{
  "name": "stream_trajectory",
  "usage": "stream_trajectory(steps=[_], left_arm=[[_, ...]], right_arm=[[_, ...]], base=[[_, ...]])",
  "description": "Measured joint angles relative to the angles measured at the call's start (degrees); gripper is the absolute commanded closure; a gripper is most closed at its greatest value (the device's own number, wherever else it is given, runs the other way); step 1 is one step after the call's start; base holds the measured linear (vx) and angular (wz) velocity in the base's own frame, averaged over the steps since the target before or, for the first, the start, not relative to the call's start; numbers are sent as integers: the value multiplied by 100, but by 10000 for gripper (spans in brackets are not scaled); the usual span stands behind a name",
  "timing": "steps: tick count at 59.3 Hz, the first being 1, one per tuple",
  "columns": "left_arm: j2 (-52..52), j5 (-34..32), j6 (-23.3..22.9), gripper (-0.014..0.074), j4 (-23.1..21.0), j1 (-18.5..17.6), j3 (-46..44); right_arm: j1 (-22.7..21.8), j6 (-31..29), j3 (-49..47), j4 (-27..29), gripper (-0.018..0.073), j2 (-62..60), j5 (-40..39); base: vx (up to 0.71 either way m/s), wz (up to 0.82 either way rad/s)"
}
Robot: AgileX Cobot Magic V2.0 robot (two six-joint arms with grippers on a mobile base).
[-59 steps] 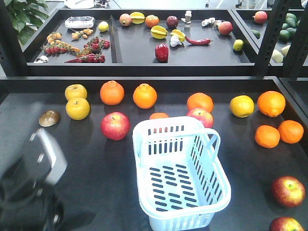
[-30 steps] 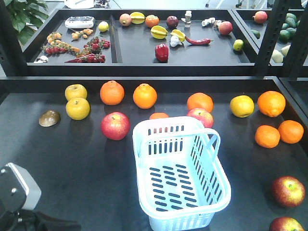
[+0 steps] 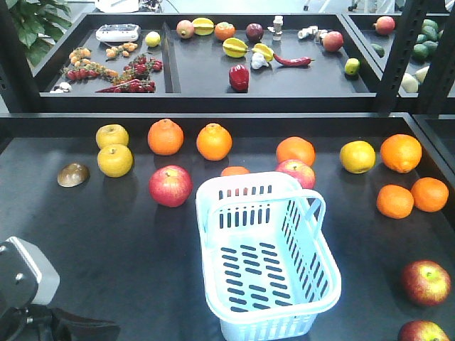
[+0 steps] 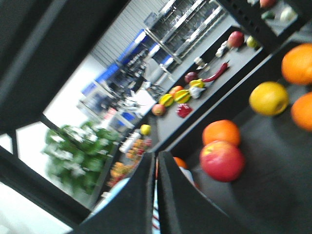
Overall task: Pick three apples into basket with both arms
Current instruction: 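Reach the right gripper down and grasp the red apple nearest it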
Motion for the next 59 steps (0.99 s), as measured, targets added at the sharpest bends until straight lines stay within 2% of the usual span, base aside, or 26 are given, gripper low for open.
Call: stream_trajectory(steps=[7,16,22,29,40,44,52,59], left_arm=[[0,5,0,603,0,0,0],[0,33,-4,603,0,0,0],[0,37,-4,603,0,0,0],[0,37,-6,603,-2,0,0],[0,37,-6,603,-2,0,0],[0,37,-6,603,-2,0,0],[0,37,-11,603,-2,0,0],[0,37,-17,603,-2,0,0]], right_arm=[[0,202,0,593,564,0,-148],[0,199,-8,649,564,0,-88],[0,-272,-409,206,564,7,483],[0,-1040,-1371,-471,564,360,1357],[0,-1867,-3136,-1473,550,1820,3748],[0,-2123,-3619,-1931,546,2452,4347],[-5,-2277,-4087,-2595,545,3199,4672],[-11,-2264,-4128,-2778,536,3661,4688]], base=[[0,0],[0,0],[0,0],[0,0],[0,0],[0,0],[0,0],[0,0]])
